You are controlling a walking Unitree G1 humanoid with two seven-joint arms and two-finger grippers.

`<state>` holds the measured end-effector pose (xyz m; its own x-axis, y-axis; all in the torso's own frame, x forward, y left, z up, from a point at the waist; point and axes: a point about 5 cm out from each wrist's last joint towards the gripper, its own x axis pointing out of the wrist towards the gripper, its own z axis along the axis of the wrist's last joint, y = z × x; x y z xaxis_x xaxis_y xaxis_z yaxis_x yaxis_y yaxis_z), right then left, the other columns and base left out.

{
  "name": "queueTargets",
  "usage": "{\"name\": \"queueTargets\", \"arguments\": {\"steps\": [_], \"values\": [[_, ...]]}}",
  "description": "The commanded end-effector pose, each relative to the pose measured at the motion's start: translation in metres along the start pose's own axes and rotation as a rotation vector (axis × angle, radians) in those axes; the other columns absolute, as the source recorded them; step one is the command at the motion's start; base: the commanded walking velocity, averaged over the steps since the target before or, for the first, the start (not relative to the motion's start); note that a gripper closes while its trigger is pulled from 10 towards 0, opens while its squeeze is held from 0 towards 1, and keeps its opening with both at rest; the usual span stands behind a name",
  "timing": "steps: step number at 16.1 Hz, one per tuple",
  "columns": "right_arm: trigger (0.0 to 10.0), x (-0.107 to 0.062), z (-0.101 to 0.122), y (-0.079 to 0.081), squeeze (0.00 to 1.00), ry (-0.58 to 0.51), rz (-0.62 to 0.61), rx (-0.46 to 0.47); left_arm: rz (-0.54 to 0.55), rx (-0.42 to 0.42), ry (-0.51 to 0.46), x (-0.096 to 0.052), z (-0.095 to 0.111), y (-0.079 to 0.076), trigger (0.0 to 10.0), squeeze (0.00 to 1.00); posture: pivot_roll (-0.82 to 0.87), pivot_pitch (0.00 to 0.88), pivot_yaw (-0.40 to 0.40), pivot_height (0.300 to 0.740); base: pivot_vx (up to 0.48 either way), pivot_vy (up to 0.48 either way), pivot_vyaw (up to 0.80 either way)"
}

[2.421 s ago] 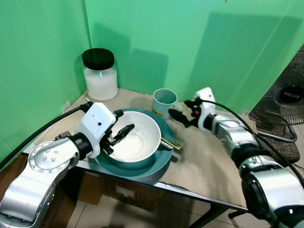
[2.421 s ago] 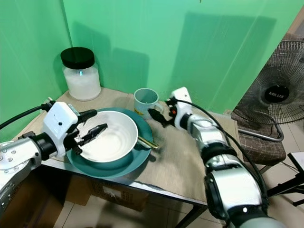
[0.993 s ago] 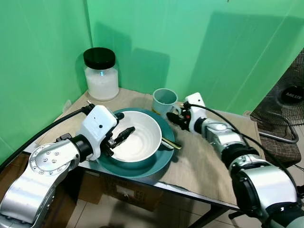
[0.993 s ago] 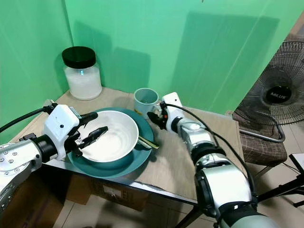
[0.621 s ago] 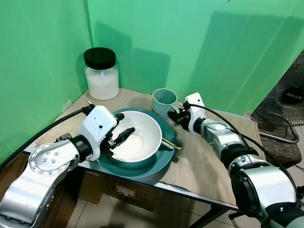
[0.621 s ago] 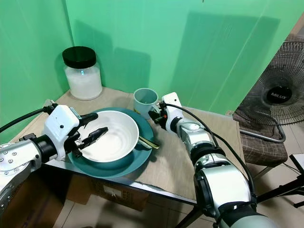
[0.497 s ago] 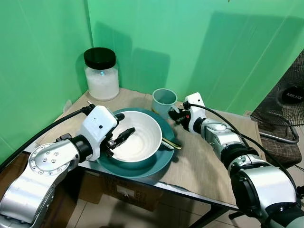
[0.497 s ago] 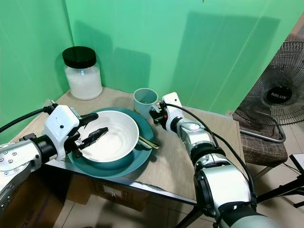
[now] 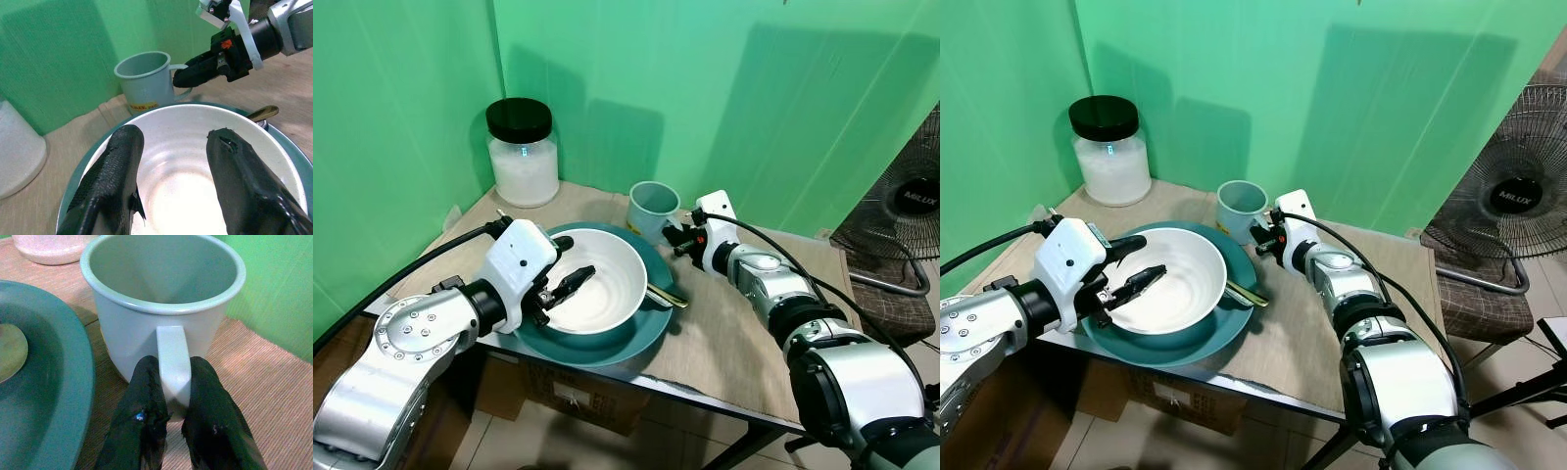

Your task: Setting the table

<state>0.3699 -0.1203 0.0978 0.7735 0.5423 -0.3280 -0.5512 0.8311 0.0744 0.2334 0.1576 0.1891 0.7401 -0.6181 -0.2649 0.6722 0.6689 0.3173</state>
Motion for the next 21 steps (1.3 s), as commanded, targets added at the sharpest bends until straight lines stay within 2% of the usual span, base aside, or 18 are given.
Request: {"name": "queueTargets", "arguments": {"steps": [1,4,7,8,9,10,11,12,13,14,15,17,18,21], "values": [[0.0,0.0,0.021,-0.005,0.0,-0.081,-0.009,-0.001,-0.008,0.019,-0.013,0.001,0.004,-0.001,10.0,0.0,0.07,0.0,-0.112,0.74,0.0,0.0,0.0],[0.0,-0.009,0.052,-0.011,0.0,-0.269,0.045,-0.036,0.06,0.022,-0.038,0.0,0.008,0.002,10.0,0.0,0.07,0.0,-0.114,0.74,0.0,0.0,0.0],[0.0,-0.031,0.071,-0.018,0.0,-0.427,0.05,-0.066,0.157,-0.002,-0.058,0.001,0.01,0.005,10.0,0.0,0.06,0.0,-0.108,0.74,0.0,0.0,0.0],[2.4,-0.042,0.076,-0.015,0.0,-0.479,0.047,-0.076,0.184,-0.021,-0.07,0.001,0.012,0.005,10.0,0.0,0.06,0.0,-0.107,0.74,0.0,0.0,0.0],[10.0,-0.065,0.083,-0.003,0.0,-0.555,0.059,-0.075,0.236,-0.045,-0.1,0.003,0.017,0.004,10.0,0.0,0.05,0.0,-0.107,0.74,0.0,0.0,0.0],[10.0,-0.085,0.085,0.006,0.0,-0.605,0.061,-0.138,0.275,-0.057,-0.119,0.005,0.022,0.003,10.0,0.0,0.05,0.0,-0.111,0.74,0.0,0.0,0.0],[10.0,-0.092,0.084,0.009,0.0,-0.613,0.052,-0.173,0.295,-0.061,-0.129,0.006,0.025,0.004,10.0,0.0,0.05,0.0,-0.111,0.74,0.0,0.0,0.0],[10.0,-0.108,0.079,0.012,0.0,-0.608,-0.025,-0.153,0.358,-0.089,-0.168,0.009,0.032,0.006,10.0,0.0,0.03,0.005,-0.107,0.74,0.0,0.0,0.0],[10.0,-0.12,0.073,0.018,0.0,-0.609,-0.093,-0.066,0.415,-0.101,-0.182,0.011,0.035,0.005,10.0,0.0,0.03,0.007,-0.107,0.74,0.0,0.0,-0.77],[10.0,-0.126,0.068,0.023,0.0,-0.601,-0.117,-0.054,0.44,-0.109,-0.185,0.012,0.035,0.003,10.0,0.0,0.02,0.011,-0.11,0.74,0.0,0.0,-0.79],[10.0,-0.136,0.056,0.032,0.0,-0.579,-0.178,0.001,0.476,-0.127,-0.178,0.015,0.033,-0.002,10.0,0.0,0.02,0.015,-0.108,0.74,0.0,0.0,-0.79],[10.0,-0.14,0.049,0.038,0.0,-0.557,-0.222,0.04,0.48,-0.12,-0.158,0.017,0.03,-0.005,10.0,0.0,0.01,0.019,-0.104,0.74,0.0,0.0,-0.79],[10.0,-0.136,0.045,0.046,0.0,-0.539,-0.256,0.072,0.478,-0.133,-0.155,0.019,0.028,-0.008,10.0,0.0,0.01,0.018,-0.099,0.74,0.0,0.0,-0.8],[10.0,-0.133,0.044,0.052,0.0,-0.499,-0.295,0.086,0.497,-0.149,-0.155,0.019,0.026,-0.007,10.0,0.0,0.02,0.017,-0.103,0.74,0.0,0.0,-0.8]]}}
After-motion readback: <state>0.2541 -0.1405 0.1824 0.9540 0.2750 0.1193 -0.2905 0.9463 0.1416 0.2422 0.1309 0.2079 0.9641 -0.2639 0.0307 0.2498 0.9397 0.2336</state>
